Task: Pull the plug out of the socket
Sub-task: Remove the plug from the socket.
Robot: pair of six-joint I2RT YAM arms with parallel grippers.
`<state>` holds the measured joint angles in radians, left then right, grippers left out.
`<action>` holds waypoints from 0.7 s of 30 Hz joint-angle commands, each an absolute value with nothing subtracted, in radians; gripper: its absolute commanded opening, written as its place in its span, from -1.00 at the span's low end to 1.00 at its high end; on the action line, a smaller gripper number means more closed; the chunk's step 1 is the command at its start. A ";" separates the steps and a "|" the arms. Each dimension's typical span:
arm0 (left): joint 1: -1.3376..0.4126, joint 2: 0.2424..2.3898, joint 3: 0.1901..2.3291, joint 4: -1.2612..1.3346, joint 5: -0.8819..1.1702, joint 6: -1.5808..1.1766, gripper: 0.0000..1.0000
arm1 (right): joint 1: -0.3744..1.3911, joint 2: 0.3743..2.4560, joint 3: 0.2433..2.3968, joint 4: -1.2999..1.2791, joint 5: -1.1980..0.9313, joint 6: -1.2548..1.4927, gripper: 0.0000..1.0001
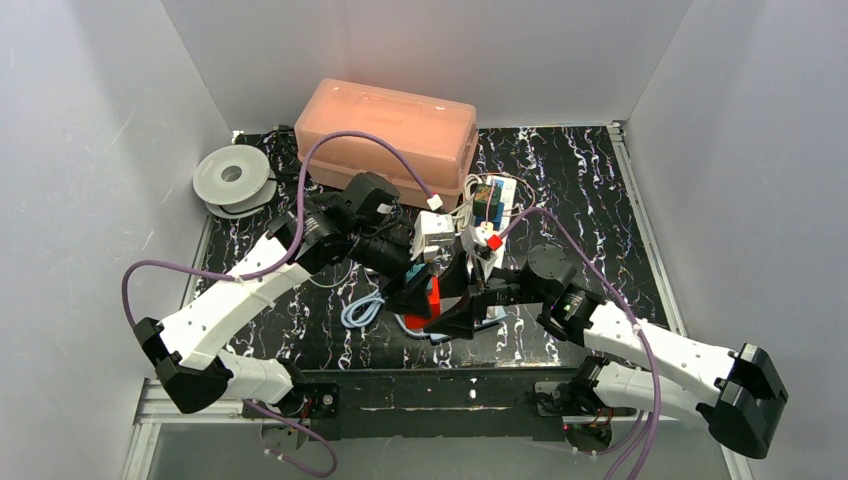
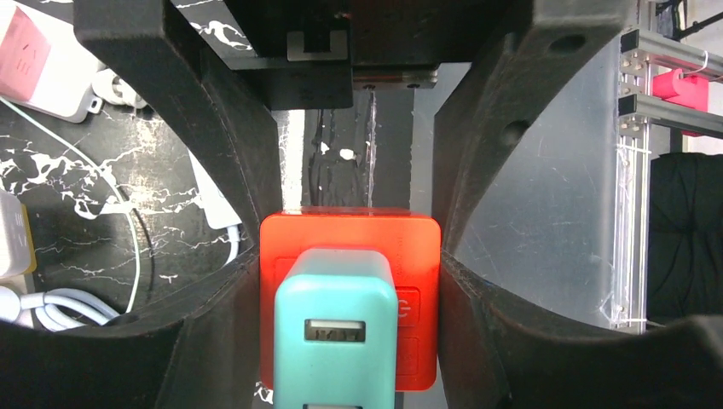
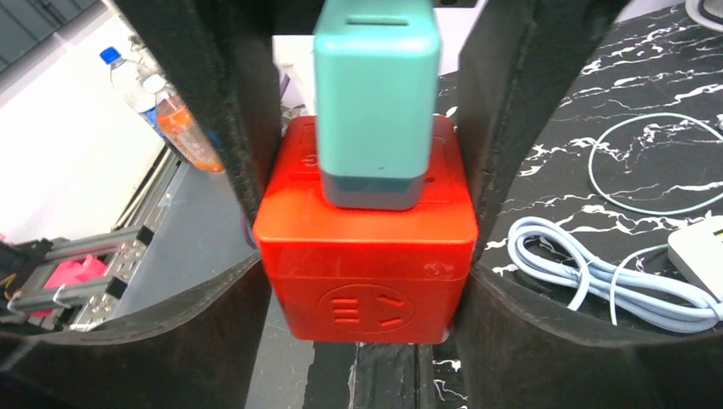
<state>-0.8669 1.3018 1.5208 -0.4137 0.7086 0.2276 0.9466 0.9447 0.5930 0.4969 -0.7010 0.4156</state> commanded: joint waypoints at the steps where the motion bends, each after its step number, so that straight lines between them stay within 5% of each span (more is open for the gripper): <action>1: -0.867 1.289 1.534 -0.363 0.722 0.217 -1.00 | 0.970 0.955 0.657 0.600 -0.682 0.424 0.47; 10: -0.868 1.273 1.545 -0.354 0.748 0.186 -1.00 | 0.976 0.997 0.659 0.656 -0.706 0.440 -0.97; 11: -0.868 1.271 1.547 -0.356 0.752 0.183 -0.80 | 0.976 0.991 0.656 0.665 -0.703 0.438 -0.97; 13: -0.868 1.267 1.547 -0.358 0.754 0.173 0.38 | 0.976 0.973 0.649 0.670 -0.691 0.429 -0.97; 15: -0.868 1.263 1.548 -0.364 0.772 0.175 0.93 | 0.976 0.952 0.640 0.664 -0.671 0.419 -0.97; 21: -0.868 1.264 1.584 -0.480 0.813 0.239 0.96 | 0.975 0.874 0.620 0.561 -0.630 0.347 -0.97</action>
